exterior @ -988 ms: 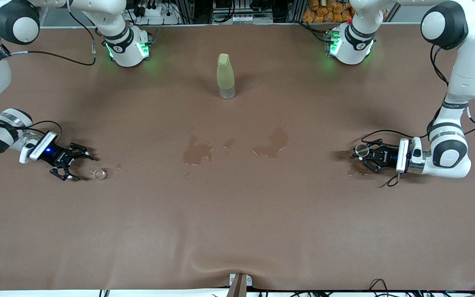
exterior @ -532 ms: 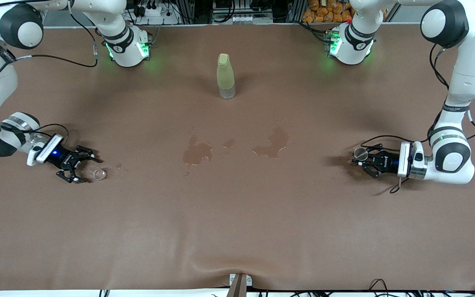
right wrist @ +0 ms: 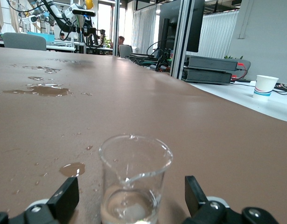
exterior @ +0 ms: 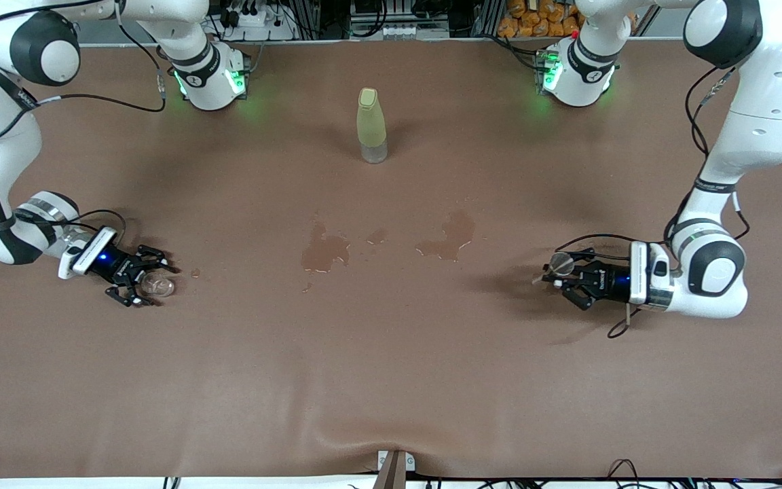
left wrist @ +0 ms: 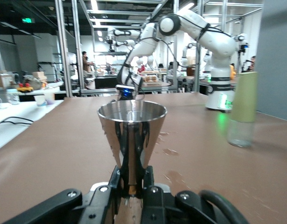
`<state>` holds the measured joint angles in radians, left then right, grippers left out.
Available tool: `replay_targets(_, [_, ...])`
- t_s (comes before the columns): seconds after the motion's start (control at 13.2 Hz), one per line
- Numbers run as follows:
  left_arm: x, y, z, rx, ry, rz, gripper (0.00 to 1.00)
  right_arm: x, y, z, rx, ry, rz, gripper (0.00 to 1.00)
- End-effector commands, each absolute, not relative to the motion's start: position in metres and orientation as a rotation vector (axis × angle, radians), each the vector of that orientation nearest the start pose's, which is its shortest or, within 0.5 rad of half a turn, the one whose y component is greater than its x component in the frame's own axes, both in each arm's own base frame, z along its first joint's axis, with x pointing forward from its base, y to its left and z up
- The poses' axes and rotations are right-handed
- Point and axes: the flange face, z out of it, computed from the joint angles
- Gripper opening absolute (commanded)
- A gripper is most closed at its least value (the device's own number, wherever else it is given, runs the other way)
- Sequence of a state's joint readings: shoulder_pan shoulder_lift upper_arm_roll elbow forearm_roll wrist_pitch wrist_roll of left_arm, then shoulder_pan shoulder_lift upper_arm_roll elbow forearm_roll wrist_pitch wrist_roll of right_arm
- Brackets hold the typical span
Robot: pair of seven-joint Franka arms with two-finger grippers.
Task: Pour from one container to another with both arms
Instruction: 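Lift the steel cup with the left gripper toward the table middle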
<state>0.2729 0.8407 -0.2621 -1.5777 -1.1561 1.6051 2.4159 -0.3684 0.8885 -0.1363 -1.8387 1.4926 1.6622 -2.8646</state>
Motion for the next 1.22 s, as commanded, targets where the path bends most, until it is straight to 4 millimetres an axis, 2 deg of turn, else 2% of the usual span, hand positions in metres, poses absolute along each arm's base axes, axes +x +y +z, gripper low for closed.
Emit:
replay_targets(0.0, [0.657,-0.094,0.200,1.141,-1.409,1.107,0.00,0.527,-0.175,0.036,-1.503,-1.537,-1.706,1.00])
replay_targets(0.15, [0.663,-0.120,0.203,1.190,-1.367,1.109,0.00,0.531,-0.166,0.037,-1.487,-1.540,-1.709,0.98])
replay_targets(0.3, [0.668,-0.163,0.202,1.257,-1.350,1.113,0.00,0.534,-0.158,0.036,-1.481,-1.529,-1.720,0.67])
replay_targets(0.46, [0.659,-0.227,0.198,1.253,-1.316,1.120,0.00,0.535,-0.157,0.037,-1.479,-1.529,-1.719,0.43])
replay_targets(0.53, [0.657,-0.260,0.199,1.252,-1.291,1.137,0.00,0.535,-0.157,0.037,-1.478,-1.528,-1.720,0.37])
replay_targets(0.68, [0.638,-0.317,0.187,1.276,-1.231,1.143,0.00,0.536,-0.155,0.037,-1.477,-1.529,-1.716,0.26])
replay_targets(0.84, [0.623,-0.365,0.184,1.294,-1.268,1.177,0.00,0.537,-0.154,0.038,-1.475,-1.529,-1.714,0.05])
replay_targets(0.91, [0.617,-0.383,0.178,1.300,-1.279,1.187,0.00,0.538,-0.153,0.040,-1.469,-1.527,-1.716,0.00])
replay_targets(0.99, [0.610,-0.399,0.172,1.297,-1.283,1.189,0.00,0.539,-0.151,0.043,-1.464,-1.529,-1.718,0.00])
replay_targets(1.14, [0.606,-0.421,0.175,1.318,-1.332,1.203,0.00,0.543,-0.147,0.046,-1.492,-1.457,-1.669,0.00])
